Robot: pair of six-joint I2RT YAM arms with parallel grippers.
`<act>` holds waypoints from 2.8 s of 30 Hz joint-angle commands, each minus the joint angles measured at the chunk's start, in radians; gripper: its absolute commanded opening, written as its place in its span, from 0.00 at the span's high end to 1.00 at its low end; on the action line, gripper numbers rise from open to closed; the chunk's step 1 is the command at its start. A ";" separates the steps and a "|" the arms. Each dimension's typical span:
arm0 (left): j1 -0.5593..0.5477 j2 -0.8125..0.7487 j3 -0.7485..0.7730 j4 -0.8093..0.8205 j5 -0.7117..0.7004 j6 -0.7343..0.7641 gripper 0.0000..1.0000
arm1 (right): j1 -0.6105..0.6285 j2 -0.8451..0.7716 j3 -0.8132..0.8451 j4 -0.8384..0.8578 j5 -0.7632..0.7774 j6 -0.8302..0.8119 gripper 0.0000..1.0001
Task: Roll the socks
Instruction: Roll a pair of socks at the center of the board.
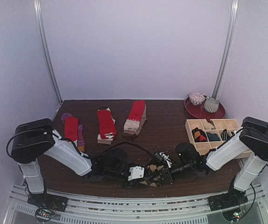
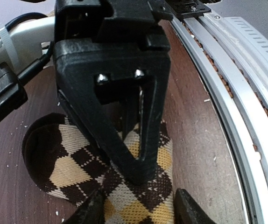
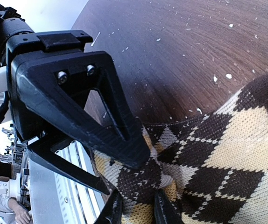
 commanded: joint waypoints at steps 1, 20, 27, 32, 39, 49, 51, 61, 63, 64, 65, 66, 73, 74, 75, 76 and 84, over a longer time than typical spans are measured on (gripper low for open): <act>-0.006 0.038 0.023 -0.051 -0.012 0.010 0.50 | -0.009 0.060 -0.062 -0.292 0.020 -0.016 0.80; -0.004 0.070 0.089 -0.191 -0.002 -0.010 1.00 | -0.039 0.079 -0.036 -0.302 -0.012 -0.044 0.79; 0.023 0.144 0.170 -0.380 0.085 -0.216 1.00 | -0.045 -0.140 -0.042 -0.258 0.117 -0.104 0.52; 0.051 0.195 0.174 -0.479 0.180 -0.398 1.00 | -0.020 -0.413 -0.180 -0.038 0.273 -0.220 0.43; 0.068 0.270 0.187 -0.567 0.247 -0.475 1.00 | 0.081 -0.560 -0.336 0.129 0.526 -0.394 0.37; 0.079 0.325 0.227 -0.622 0.250 -0.465 1.00 | 0.130 -0.344 -0.302 0.274 0.483 -0.430 0.37; 0.080 0.327 0.225 -0.623 0.248 -0.463 1.00 | 0.130 -0.327 -0.298 0.278 0.460 -0.411 0.37; 0.088 0.346 0.253 -0.620 0.236 -0.464 1.00 | 0.133 -0.222 -0.281 0.235 0.410 -0.281 0.55; 0.091 0.351 0.266 -0.619 0.230 -0.464 1.00 | 0.134 -0.200 -0.295 0.257 0.418 -0.236 0.61; 0.091 0.349 0.270 -0.616 0.221 -0.464 1.00 | 0.133 -0.188 -0.297 0.260 0.427 -0.210 0.64; 0.091 0.343 0.269 -0.605 0.210 -0.464 0.97 | 0.134 -0.178 -0.296 0.252 0.433 -0.185 0.67; 0.091 0.327 0.263 -0.584 0.193 -0.467 0.84 | 0.133 -0.169 -0.300 0.250 0.429 -0.161 0.69; 0.096 0.098 0.124 -0.259 0.031 -0.429 0.02 | 0.094 -0.131 -0.363 0.280 0.367 0.044 0.71; 0.096 0.054 0.087 -0.183 -0.016 -0.408 0.02 | 0.075 -0.116 -0.366 0.280 0.343 0.076 0.71; 0.095 0.011 0.048 -0.111 -0.045 -0.384 0.02 | 0.063 -0.099 -0.369 0.284 0.324 0.106 0.71; 0.094 -0.035 -0.009 -0.020 -0.089 -0.350 0.02 | 0.057 -0.079 -0.371 0.298 0.302 0.131 0.71; 0.097 -0.095 0.005 0.272 -0.095 -0.101 0.02 | 0.024 0.162 -0.396 0.595 0.169 0.293 0.71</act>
